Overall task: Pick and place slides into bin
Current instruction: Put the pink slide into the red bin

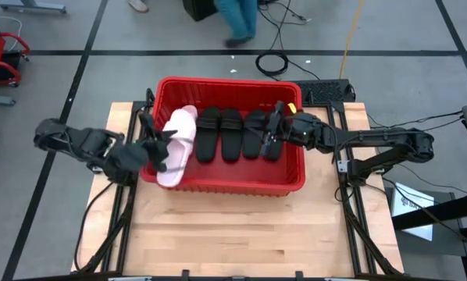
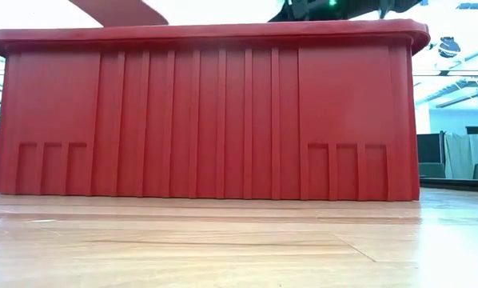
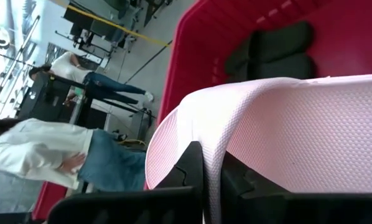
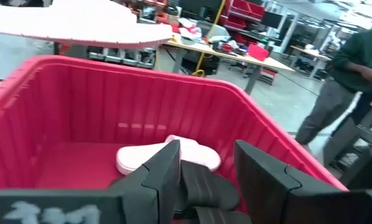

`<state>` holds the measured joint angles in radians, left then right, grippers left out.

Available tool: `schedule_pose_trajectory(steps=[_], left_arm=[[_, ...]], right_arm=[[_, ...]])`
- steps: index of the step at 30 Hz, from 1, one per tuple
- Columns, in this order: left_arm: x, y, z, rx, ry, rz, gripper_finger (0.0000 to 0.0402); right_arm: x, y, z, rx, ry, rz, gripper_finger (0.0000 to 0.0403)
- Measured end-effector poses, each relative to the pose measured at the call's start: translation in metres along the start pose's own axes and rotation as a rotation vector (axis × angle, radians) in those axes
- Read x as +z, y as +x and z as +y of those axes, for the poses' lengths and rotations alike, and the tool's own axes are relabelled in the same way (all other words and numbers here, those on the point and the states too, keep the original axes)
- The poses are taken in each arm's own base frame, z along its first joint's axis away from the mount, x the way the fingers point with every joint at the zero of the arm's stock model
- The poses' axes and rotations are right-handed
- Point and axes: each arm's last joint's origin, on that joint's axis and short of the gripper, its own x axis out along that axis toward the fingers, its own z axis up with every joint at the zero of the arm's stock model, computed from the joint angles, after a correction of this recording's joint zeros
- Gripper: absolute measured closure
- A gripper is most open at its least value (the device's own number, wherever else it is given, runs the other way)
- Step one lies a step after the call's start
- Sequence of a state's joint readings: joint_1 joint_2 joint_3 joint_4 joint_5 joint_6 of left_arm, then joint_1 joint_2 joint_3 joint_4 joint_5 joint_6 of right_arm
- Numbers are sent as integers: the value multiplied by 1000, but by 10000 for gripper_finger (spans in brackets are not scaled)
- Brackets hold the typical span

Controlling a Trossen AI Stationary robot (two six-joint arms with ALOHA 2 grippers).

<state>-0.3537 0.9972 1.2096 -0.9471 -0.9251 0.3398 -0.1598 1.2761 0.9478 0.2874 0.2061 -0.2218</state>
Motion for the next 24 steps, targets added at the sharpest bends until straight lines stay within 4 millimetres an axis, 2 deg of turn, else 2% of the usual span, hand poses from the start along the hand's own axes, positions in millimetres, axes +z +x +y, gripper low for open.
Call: schedule_pose_trajectory(steps=[4, 9, 19, 24], left_arm=[[-17, 10, 15, 0, -10, -30, 398], [-29, 20, 32, 14, -33, -54, 393], [-63, 70, 51, 2, -49, 83, 392], [-80, 93, 58, -21, -89, 89, 399]], right_arm=[[-1, 1, -4, -14, 2, 5, 264], [-2, 1, -4, -13, 21, 15, 264], [-7, 1, -3, -2, 16, 61, 264], [-12, 6, -1, 3, 11, 87, 264]])
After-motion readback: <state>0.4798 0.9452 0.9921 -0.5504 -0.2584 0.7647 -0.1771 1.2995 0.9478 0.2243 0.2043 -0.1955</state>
